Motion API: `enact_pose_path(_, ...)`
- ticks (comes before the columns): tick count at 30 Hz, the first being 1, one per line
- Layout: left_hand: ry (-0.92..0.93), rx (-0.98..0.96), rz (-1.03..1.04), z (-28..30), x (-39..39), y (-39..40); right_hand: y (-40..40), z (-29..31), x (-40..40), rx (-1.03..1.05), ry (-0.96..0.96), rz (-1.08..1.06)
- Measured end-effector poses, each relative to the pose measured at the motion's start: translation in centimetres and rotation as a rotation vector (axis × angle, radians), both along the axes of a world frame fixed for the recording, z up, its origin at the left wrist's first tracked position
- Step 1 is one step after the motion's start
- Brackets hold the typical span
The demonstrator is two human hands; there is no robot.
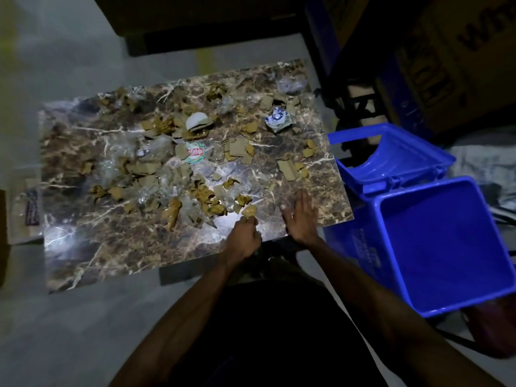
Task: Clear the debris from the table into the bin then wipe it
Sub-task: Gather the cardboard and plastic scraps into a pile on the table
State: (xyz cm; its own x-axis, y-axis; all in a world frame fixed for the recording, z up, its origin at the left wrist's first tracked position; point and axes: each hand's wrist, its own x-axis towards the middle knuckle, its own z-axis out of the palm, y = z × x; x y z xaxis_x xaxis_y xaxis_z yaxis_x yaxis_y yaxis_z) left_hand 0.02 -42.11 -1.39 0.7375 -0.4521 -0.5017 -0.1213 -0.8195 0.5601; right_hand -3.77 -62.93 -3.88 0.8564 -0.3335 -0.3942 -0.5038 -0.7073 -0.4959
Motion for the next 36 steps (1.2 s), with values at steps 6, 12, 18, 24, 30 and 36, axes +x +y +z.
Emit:
enact_pose_path(6,0.006,-0.063,0.106,-0.2,1.7,-1.1,3.9,-1.1,2.8,0.117,-0.031,0.190)
enact_pose_path(12,-0.030,-0.085,0.263,0.3,3.5,-0.7,-0.2,1.5,2.1,0.245,-0.304,-0.038)
enact_pose_path(18,0.041,-0.011,0.287,-0.1,3.4,-4.2,-5.9,-0.4,5.2,0.090,-0.058,-0.026)
enact_pose_path(24,0.043,0.005,0.320,-0.3,3.4,-10.1,-4.9,-1.3,6.1,0.225,-0.060,0.344)
enact_pose_path(30,0.039,0.000,0.388,-0.6,3.9,-12.3,-11.6,-0.5,6.5,0.303,-0.229,0.112)
enact_pose_path(36,-0.002,0.016,0.324,1.8,5.2,-14.4,-14.5,-1.7,11.0,0.077,-0.069,0.176)
